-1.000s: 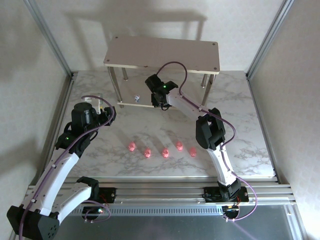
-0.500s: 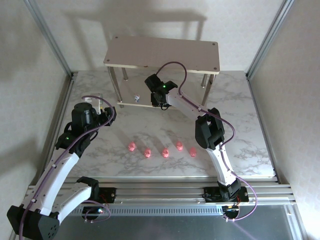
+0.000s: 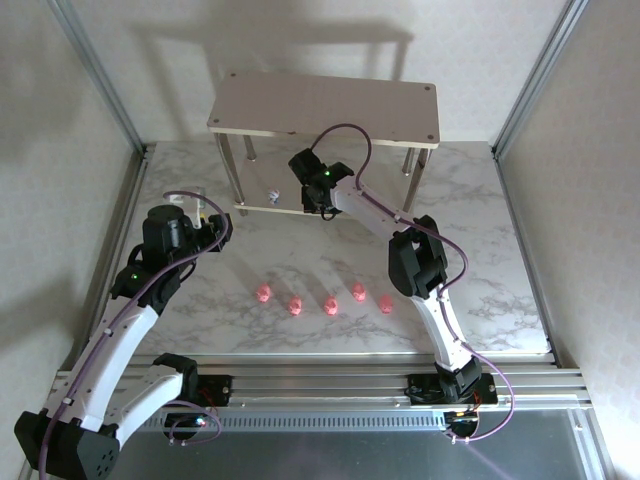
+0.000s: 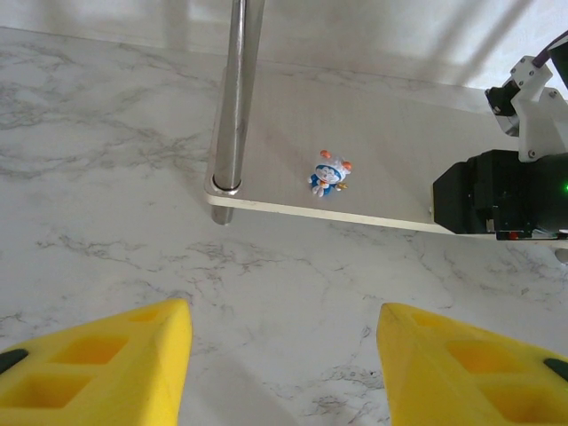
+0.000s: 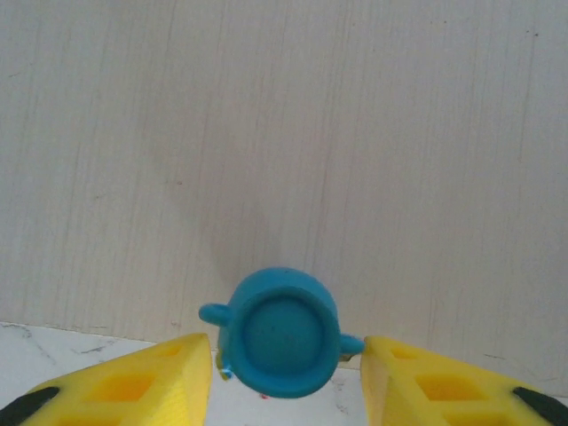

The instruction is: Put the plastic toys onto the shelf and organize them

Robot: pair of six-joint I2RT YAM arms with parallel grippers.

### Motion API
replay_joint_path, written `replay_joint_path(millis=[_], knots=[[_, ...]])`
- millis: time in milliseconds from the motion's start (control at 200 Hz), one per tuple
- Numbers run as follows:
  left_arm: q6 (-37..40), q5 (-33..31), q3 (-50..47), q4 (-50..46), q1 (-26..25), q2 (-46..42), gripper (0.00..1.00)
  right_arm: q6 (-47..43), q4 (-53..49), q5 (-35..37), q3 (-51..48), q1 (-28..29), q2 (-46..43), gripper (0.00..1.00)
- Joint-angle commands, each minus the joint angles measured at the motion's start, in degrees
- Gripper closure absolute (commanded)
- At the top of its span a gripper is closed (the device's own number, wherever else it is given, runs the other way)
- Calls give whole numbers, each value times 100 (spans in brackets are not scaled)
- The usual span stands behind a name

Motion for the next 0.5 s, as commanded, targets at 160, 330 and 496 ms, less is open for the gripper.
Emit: replay_joint_path(millis=[160, 330, 496], knots=[[135, 66, -54, 88, 96, -19, 42, -17, -34, 109, 221, -120, 223, 51], [143, 79, -59, 108, 109, 4, 42, -18, -16, 128, 220, -122, 217, 45], [144, 90, -64, 132, 123, 27, 42, -28, 84, 103, 68, -120, 130, 37]])
